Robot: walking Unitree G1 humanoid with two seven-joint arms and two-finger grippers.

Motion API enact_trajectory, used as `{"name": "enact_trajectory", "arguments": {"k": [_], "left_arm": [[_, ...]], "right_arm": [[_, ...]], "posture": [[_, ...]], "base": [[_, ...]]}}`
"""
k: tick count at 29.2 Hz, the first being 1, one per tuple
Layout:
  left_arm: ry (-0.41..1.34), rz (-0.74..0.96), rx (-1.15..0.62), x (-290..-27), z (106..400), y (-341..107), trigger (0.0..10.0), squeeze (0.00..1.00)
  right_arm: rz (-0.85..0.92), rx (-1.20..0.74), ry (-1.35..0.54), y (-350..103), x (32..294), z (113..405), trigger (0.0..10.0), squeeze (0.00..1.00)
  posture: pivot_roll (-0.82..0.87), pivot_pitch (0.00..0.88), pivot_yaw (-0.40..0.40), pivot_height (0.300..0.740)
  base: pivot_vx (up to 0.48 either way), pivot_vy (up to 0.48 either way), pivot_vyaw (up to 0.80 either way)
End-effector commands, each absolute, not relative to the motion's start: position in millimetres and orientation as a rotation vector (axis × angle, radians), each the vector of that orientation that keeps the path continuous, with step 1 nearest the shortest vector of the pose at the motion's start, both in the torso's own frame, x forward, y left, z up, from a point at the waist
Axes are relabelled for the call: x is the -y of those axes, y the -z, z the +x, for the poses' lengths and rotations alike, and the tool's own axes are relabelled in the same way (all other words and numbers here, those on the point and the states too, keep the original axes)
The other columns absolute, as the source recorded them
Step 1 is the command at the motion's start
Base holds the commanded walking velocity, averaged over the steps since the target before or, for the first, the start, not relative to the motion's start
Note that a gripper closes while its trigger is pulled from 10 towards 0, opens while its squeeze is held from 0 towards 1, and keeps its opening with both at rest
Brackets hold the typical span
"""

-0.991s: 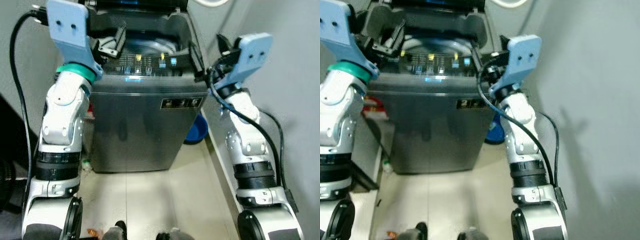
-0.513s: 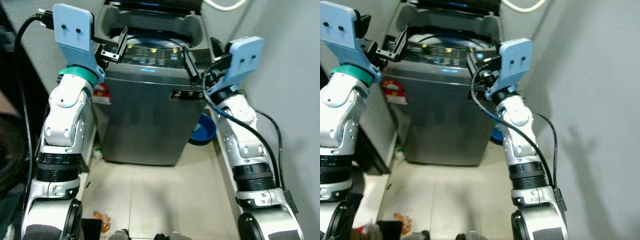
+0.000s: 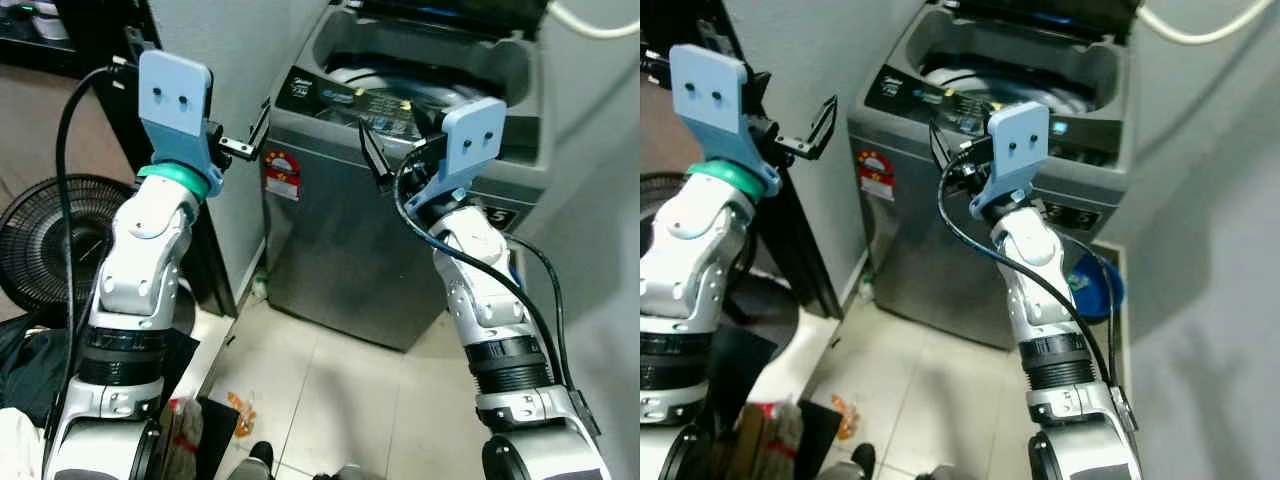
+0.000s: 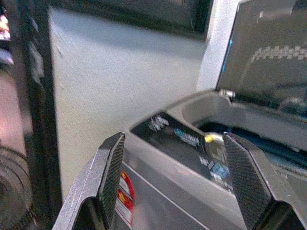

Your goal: Clothes washing

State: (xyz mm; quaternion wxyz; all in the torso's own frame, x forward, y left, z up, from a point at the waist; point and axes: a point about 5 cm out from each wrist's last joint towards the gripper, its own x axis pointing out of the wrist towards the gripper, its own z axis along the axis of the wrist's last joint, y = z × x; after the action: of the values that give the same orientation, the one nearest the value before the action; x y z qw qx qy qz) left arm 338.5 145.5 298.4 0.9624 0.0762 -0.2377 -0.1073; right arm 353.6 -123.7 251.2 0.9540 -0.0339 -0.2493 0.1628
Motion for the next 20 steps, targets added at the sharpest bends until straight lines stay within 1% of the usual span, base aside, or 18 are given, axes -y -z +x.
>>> {"name": "enact_trajectory", "arguments": {"k": [1,20], "left_arm": [[0.204,0.162,0.456,-151.3,337.2,-292.1,10.0,0.0],[0.185,0.169,0.437,-155.8,336.2,-289.4,10.0,0.0]], "right_arm": [[-0.071,0.501,-0.328,-247.6,122.2,353.2,10.0,0.0],[-0.064,0.489,-0.324,-242.5,121.7,354.3,10.0,0.0]], "posture": [[0.04,0.089,-0.018,0.74],[0.05,0.089,-0.015,0.74]], "base": [[0.0,0.0,0.8],[0.0,0.0,0.8]]}}
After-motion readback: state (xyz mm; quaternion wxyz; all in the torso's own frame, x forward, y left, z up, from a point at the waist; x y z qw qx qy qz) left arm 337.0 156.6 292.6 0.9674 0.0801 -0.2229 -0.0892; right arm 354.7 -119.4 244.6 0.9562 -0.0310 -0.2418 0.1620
